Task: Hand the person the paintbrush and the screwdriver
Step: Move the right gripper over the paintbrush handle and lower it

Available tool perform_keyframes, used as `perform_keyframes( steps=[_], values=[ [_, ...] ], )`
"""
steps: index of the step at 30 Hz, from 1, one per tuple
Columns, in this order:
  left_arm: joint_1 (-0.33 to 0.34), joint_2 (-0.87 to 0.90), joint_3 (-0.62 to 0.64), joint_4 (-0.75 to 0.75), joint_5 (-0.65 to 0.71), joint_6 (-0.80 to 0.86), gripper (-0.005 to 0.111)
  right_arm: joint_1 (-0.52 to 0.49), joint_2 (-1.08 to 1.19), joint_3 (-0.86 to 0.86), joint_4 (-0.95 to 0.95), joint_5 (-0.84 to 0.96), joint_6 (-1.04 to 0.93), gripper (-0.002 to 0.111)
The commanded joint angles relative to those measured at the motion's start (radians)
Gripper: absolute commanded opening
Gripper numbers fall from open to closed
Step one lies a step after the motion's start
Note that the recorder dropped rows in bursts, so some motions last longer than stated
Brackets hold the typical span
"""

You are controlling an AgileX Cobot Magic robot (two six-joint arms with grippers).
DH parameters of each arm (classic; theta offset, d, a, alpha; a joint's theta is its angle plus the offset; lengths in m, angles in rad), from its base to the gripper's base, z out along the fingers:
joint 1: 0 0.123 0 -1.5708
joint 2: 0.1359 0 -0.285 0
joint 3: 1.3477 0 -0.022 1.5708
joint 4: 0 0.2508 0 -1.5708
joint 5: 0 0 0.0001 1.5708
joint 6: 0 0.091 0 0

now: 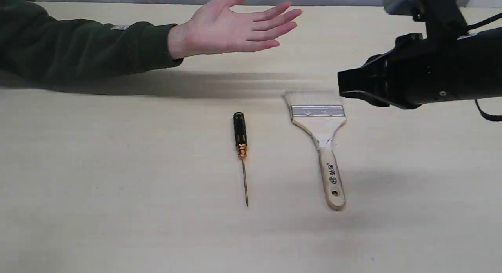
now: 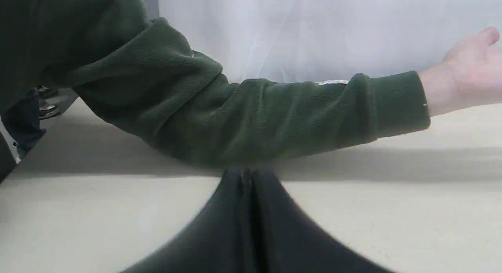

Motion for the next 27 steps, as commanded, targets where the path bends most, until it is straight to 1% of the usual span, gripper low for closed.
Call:
perform_keyframes(
  steps=[1,4,7,9,11,12,13,18,23,25,27],
  values=[
    [-0.007,-0.002,0.002,0.000,-0.013,-0.002,0.000,0.002,0.056,-0.006,-0.006,-0.002,0.001,0.005],
    [-0.007,-0.002,0.002,0.000,-0.011,-0.002,0.000,0.002,0.105,-0.006,-0.006,-0.002,-0.006,0.009],
    [-0.007,-0.002,0.002,0.000,-0.011,-0.002,0.000,0.002,0.152,-0.006,-0.006,-0.007,-0.008,0.022],
    [-0.007,-0.002,0.002,0.000,-0.011,-0.002,0.000,0.002,0.175,-0.010,-0.003,-0.007,-0.008,0.034],
    [-0.007,-0.002,0.002,0.000,-0.011,-0.002,0.000,0.002,0.184,-0.010,0.005,-0.007,0.001,0.043],
    [-0.007,-0.002,0.002,0.000,-0.011,-0.002,0.000,0.002,0.186,-0.010,0.008,-0.009,-0.001,0.048],
    [-0.007,-0.002,0.002,0.000,-0.011,-0.002,0.000,0.002,0.186,-0.010,0.008,-0.013,-0.003,0.050],
    [-0.007,-0.002,0.002,0.000,-0.011,-0.002,0.000,0.002,0.186,-0.010,0.012,-0.045,0.031,0.050],
    [-0.007,-0.002,0.002,0.000,-0.011,-0.002,0.000,0.002,0.188,-0.010,0.012,-0.079,0.035,0.054],
    [-0.007,-0.002,0.002,-0.002,-0.011,-0.002,0.000,0.002,0.205,-0.021,0.006,-0.068,0.043,0.054],
    [-0.007,-0.002,0.002,-0.002,-0.011,-0.002,0.000,0.002,0.240,-0.054,-0.050,-0.025,0.114,0.054]
  ],
)
